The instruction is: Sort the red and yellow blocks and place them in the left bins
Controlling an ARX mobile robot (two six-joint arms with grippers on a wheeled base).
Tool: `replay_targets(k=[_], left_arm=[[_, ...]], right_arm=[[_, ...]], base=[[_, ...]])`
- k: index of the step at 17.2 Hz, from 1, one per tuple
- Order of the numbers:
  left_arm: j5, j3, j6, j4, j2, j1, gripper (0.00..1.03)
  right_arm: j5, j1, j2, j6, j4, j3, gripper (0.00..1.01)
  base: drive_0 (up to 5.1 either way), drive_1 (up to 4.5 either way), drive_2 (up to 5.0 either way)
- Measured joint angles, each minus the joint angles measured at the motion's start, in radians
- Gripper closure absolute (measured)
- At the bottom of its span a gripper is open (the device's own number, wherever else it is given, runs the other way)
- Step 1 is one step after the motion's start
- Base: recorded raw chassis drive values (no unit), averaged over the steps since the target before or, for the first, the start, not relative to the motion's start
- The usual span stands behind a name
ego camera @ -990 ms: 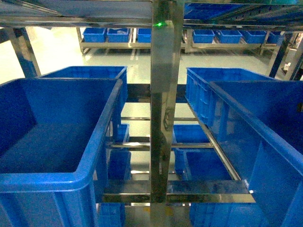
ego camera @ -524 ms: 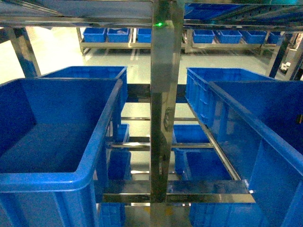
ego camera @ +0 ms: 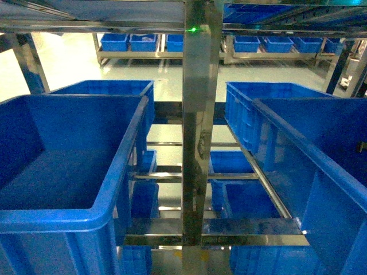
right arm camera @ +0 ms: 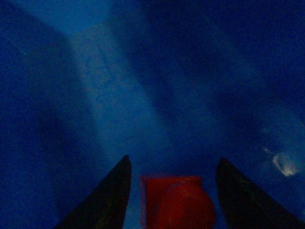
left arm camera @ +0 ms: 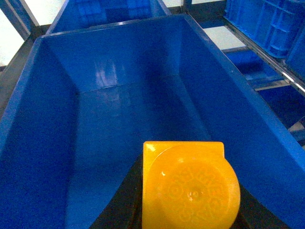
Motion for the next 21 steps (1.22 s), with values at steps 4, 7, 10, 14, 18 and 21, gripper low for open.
replay_targets(k=[4, 7, 10, 14, 18, 21], left_arm=[[0.0, 0.0, 0.0, 0.0, 0.0, 0.0, 0.76], [0.0, 0.0, 0.0, 0.0, 0.0, 0.0, 0.76], [0.0, 0.0, 0.0, 0.0, 0.0, 0.0, 0.76], [0.0, 0.0, 0.0, 0.0, 0.0, 0.0, 0.76], [0.0, 0.0, 0.0, 0.001, 0.0, 0.0, 0.76], [0.0, 0.0, 0.0, -0.001, 0.0, 0.0, 0.76]], right_arm=[[-0.005, 0.013, 0.0, -0.015, 0.017, 0.0, 0.11], [-0.019, 0.028, -0.015, -0.021, 0.014, 0.001, 0.03], [-0.04, 0.067, -0.108, -0.02, -0.012, 0.002, 0.03], [-0.048, 0.153, -0.209, -0.02, -0.048, -0.04, 0.03], [-0.045, 0.229, -0.377, -0.02, -0.049, -0.188, 0.03], [-0.048, 0.232, -0.483, -0.02, -0.043, -0.286, 0.03]], base=[[0.0, 0.0, 0.0], [0.0, 0.0, 0.0], [0.0, 0.0, 0.0], [0.0, 0.0, 0.0], [0.0, 0.0, 0.0], [0.0, 0.0, 0.0]])
